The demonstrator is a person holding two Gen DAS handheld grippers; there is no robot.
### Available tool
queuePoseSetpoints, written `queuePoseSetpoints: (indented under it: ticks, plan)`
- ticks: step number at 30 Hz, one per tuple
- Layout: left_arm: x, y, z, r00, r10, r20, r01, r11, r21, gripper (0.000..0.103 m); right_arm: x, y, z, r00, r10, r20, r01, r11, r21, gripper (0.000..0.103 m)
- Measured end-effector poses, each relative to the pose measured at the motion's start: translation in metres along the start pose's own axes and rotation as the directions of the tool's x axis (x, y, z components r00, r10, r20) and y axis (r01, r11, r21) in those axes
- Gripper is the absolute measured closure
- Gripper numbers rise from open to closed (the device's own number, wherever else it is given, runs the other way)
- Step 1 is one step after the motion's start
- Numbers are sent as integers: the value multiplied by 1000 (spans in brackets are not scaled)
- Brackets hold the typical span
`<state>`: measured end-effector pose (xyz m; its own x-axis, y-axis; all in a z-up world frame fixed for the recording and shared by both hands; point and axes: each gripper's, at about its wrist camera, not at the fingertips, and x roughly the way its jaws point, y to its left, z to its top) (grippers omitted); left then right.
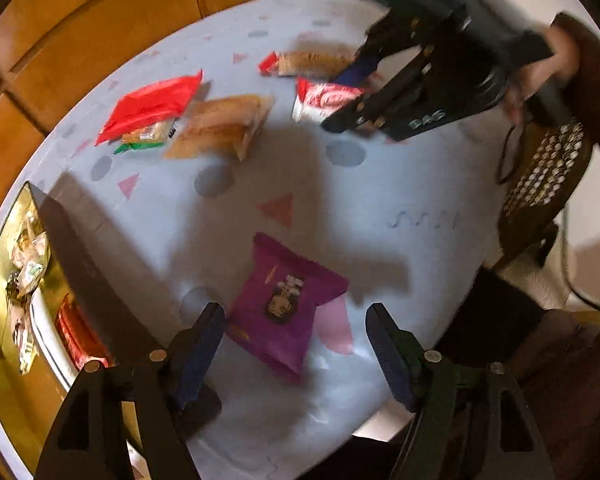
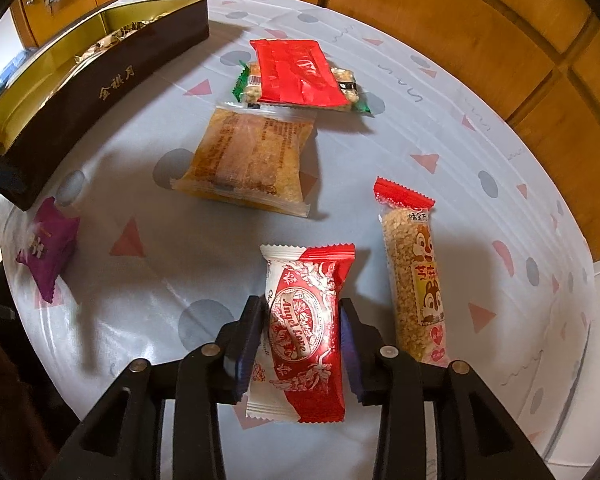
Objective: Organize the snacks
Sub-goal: 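Carry the purple cake bag into the tin box and open the left gripper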
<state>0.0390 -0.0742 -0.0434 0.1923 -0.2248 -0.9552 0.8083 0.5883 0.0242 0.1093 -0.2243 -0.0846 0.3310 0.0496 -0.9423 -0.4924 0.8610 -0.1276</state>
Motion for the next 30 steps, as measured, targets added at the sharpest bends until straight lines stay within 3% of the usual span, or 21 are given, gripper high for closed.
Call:
queuePoseSetpoints:
  ticks: [1,4,13,17,20,25,28,30]
  plan:
    - [5,1,2,1000,6,-9,-6,1000,0,30,0,0,0,1000,-1,0,1,1000,0,62]
    - [14,4,7,1000,26,-10,-27,999,-45,62,0,1,1,1000,-4,0,4,1000,-4,62]
    - [3,4,-5,991,-16,130,48,968,-246,66,1,1,0,1000,-6,2,6,1000,-15,63]
    - [-23,0,-8,972,-12,234,78,959,-273,66,0,3,0,1000,-10,5,10,1000,-25,64]
    - [-46,6,-11,948,-4,317,112,940,-323,66,0,6,-1,1000,-20,14,20,999,-45,66]
    - [-85,51,-29,912,87,401,133,862,-490,66,-1,7,-2,1000,-23,19,24,999,-47,67]
    - [-101,85,-51,907,194,373,78,794,-603,66,-2,7,-2,999,-27,21,28,998,-48,67]
    - [-101,110,-68,912,251,324,39,733,-679,66,-2,7,-2,999,-27,23,28,998,-47,67]
